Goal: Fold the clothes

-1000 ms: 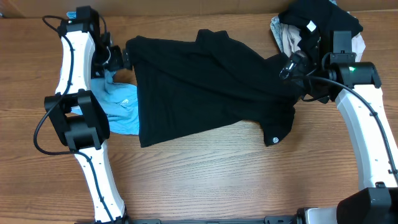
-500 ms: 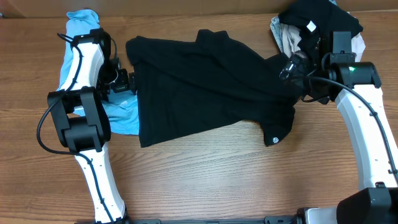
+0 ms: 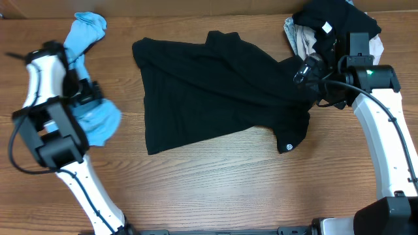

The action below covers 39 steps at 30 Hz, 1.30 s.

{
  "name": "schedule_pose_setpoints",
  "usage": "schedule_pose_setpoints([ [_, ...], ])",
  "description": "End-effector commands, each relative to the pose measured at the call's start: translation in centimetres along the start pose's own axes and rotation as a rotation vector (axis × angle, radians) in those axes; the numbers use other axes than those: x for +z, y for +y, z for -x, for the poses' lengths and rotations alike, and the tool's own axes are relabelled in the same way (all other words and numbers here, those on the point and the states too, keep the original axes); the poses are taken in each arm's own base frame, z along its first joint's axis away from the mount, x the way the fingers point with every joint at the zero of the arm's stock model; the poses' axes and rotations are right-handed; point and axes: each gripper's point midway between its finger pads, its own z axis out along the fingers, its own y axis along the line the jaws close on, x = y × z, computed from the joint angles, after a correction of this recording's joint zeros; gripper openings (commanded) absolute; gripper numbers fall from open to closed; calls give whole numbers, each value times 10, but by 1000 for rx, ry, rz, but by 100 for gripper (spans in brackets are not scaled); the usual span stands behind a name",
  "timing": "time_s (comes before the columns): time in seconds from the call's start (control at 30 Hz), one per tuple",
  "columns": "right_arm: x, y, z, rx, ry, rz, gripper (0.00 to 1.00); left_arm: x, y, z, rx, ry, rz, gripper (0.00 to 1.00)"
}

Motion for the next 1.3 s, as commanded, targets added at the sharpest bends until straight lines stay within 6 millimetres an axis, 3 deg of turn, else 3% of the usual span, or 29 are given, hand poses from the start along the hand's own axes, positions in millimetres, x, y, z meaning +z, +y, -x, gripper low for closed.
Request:
schedule_pose_setpoints([
  [0.0, -5, 3, 5, 0, -18, 16, 100, 13, 29, -2, 9, 21, 80, 100],
  [0.13, -5, 5, 8, -1, -31, 24, 100, 1, 8, 6, 46, -7, 10, 100],
  [0.27, -18, 10, 15, -4, -61, 42, 100, -31, -19, 17, 101, -60, -6, 100],
  [0.43, -62, 18, 22, -13, -127, 81, 100, -103, -66, 29, 199, -190, -47, 100],
  [0.6, -117, 19, 16, -18, -198, 124, 100, -185, -115, 25, 286, -365, -121, 99],
  [0.77, -163, 9, -6, -15, -249, 155, 100, -253, -153, 6, 336, -517, -186, 100],
  [0.93, -206, -4, -34, -20, -307, 190, 100, -306, -185, -30, 415, -618, -259, 100],
  [1.1, -239, -19, -65, -8, -349, 218, 100, -348, -196, -64, 466, -698, -304, 100],
  [1.27, -245, -38, -94, 39, -303, 192, 100, -374, -192, -98, 492, -721, -326, 100],
])
